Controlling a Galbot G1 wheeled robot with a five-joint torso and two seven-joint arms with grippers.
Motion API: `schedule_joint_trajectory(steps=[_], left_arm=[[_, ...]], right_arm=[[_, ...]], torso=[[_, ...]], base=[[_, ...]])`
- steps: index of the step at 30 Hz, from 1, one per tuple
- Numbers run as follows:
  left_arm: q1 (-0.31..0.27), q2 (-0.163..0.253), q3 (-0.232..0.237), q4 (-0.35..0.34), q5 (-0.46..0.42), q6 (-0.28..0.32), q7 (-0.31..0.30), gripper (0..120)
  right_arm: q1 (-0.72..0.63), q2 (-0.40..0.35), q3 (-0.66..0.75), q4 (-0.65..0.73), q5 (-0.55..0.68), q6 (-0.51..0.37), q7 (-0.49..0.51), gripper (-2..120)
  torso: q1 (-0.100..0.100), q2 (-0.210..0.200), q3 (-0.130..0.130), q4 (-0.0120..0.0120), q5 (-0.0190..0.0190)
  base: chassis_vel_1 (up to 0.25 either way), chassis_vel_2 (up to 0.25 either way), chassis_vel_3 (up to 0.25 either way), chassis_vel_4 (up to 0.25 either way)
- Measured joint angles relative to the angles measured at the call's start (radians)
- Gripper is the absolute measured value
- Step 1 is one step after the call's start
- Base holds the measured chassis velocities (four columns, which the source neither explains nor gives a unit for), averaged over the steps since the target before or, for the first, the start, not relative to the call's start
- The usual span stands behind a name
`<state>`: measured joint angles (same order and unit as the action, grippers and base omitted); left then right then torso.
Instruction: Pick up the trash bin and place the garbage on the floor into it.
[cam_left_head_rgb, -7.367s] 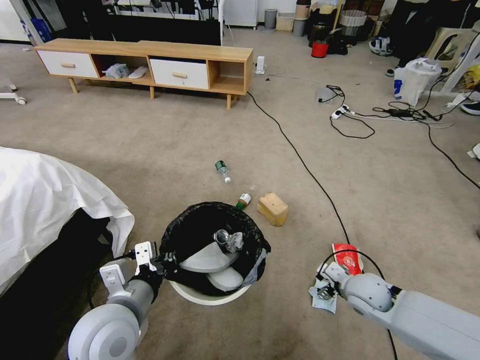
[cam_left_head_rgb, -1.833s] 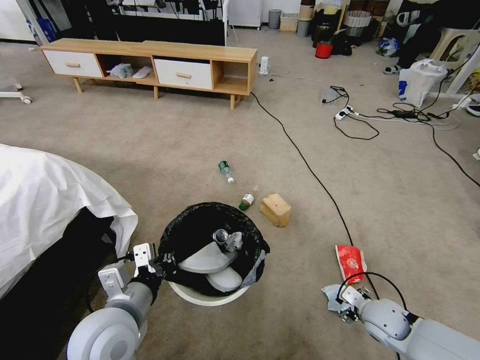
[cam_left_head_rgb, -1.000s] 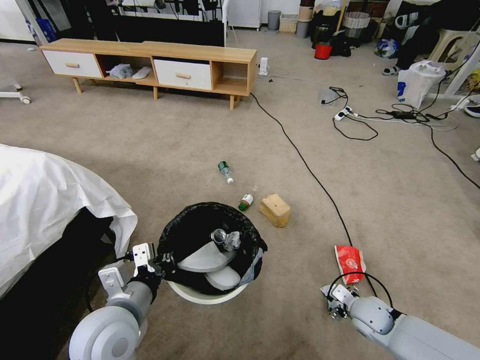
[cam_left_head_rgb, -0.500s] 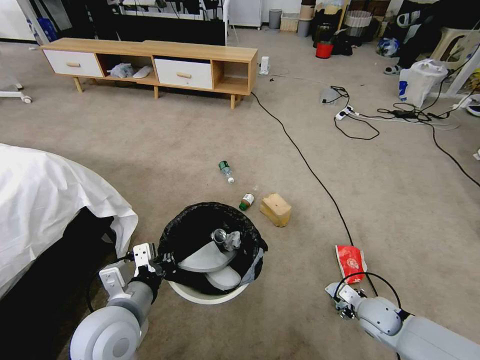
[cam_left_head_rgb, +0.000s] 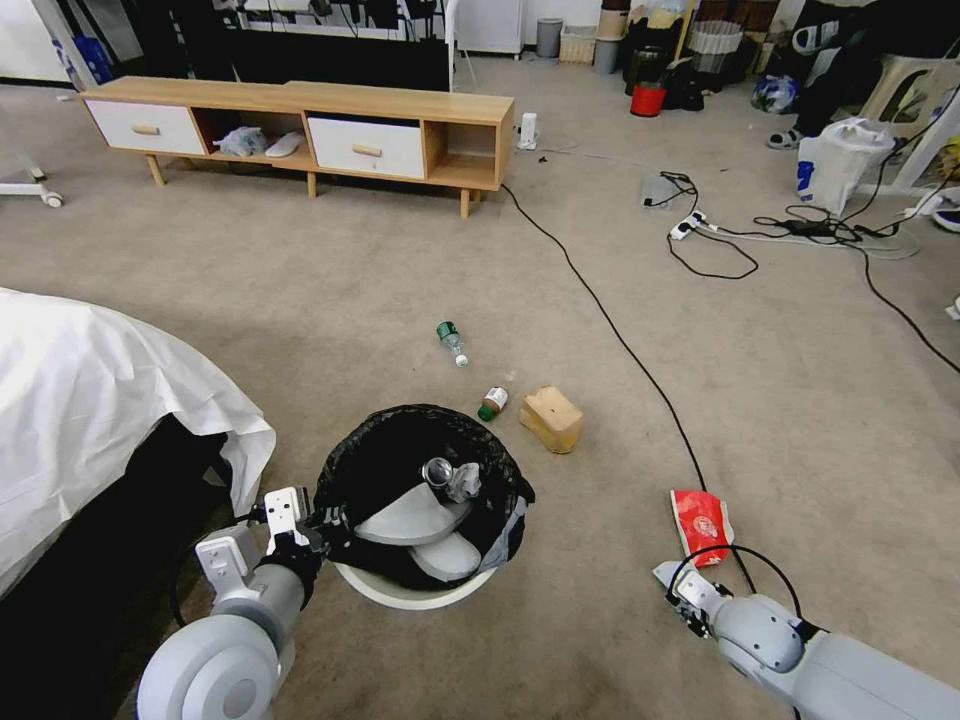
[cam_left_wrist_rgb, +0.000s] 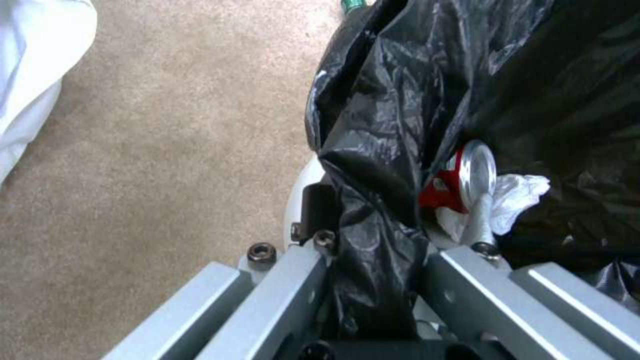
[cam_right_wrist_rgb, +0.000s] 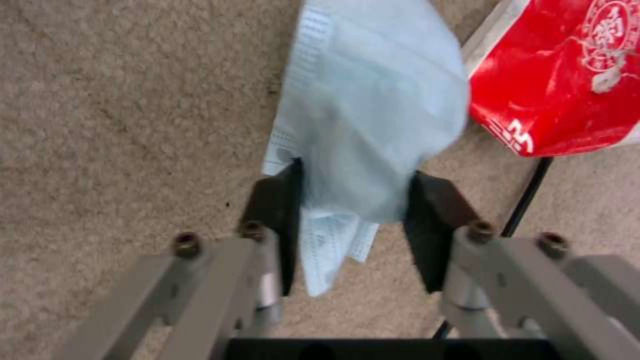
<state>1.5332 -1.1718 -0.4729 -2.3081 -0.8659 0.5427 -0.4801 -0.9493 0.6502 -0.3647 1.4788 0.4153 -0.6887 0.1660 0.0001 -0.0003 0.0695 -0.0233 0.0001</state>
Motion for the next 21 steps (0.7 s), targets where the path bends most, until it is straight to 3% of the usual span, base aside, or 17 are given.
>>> schedule_joint_trajectory(steps=[2, 9, 19, 21], left_arm=[[-0.001, 0.003, -0.001, 0.000, 0.000, -0.001, 0.000, 0], [-0.002, -0.002, 0.003, 0.000, 0.002, -0.002, 0.002, 0], [-0.001, 0.006, 0.003, -0.002, 0.001, -0.002, 0.003, 0], [-0.002, 0.012, 0.006, -0.002, -0.001, -0.002, 0.003, 0]], right_arm=[[-0.004, -0.011, 0.002, 0.015, 0.003, -0.003, 0.003, 19], [-0.012, -0.025, 0.006, 0.045, 0.013, -0.011, 0.014, 0], [-0.035, -0.052, 0.028, 0.104, 0.044, -0.031, 0.038, 0], [-0.062, -0.085, 0.065, 0.161, 0.060, -0.042, 0.052, 0]], torso=[[0.000, 0.000, 0.000, 0.0000, -0.0001], [0.000, 0.000, 0.000, -0.0001, -0.0001], [0.000, 0.000, 0.000, -0.0001, 0.0000], [0.000, 0.000, 0.000, -0.0001, 0.0000]], base=[[0.000, 0.000, 0.000, 0.000], [0.000, 0.000, 0.000, 0.000], [0.000, 0.000, 0.000, 0.000], [0.000, 0.000, 0.000, 0.000]])
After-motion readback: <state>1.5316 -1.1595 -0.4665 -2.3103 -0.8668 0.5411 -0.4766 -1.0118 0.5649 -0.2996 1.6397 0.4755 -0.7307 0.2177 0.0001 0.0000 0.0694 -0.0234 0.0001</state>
